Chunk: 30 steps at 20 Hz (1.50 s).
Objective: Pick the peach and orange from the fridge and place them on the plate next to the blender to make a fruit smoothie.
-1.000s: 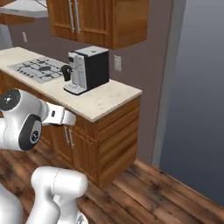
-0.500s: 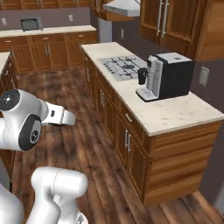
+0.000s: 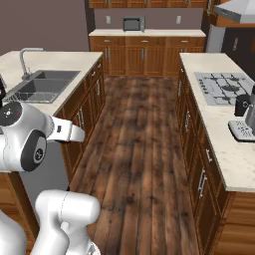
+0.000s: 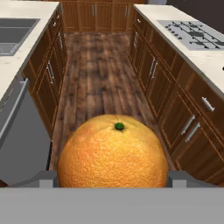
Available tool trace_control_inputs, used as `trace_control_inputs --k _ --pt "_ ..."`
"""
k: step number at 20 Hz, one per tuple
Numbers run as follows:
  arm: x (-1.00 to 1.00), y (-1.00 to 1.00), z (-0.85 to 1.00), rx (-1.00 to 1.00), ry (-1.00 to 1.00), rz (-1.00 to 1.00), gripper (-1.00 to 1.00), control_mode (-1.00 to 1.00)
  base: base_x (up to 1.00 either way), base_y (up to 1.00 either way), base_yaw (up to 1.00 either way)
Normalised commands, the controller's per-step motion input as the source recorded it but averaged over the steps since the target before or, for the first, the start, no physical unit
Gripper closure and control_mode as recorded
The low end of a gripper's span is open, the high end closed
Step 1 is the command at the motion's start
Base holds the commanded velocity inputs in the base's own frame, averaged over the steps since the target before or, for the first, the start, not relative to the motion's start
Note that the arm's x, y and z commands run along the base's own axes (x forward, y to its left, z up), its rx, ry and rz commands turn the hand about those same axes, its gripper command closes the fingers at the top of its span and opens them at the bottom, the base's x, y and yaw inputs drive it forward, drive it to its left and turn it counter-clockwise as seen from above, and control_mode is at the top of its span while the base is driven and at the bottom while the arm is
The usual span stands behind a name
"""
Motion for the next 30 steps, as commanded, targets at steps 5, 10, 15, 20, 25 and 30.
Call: trace_control_inputs --k 5,10,15,20,25,30 --pt "0.0 0.0 0.0 0.0 0.0 0.0 1.0 1.0 0.25 0.0 0.29" --pt "0.0 0.0 0.0 0.0 0.0 0.0 1.0 1.0 0.93 0.0 0.18" --pt "0.0 0.0 0.0 0.0 0.0 0.0 1.0 1.0 1.0 0.0 0.12" --pt "0.0 0.0 0.0 0.0 0.0 0.0 1.0 1.0 1.0 -0.15 0.21" --pt "0.0 0.0 0.0 0.0 0.0 0.0 1.0 1.0 0.91 -0.3 0.69" --pt "0.0 0.0 0.0 0.0 0.0 0.0 1.0 1.0 0.63 -0.17 0.88"
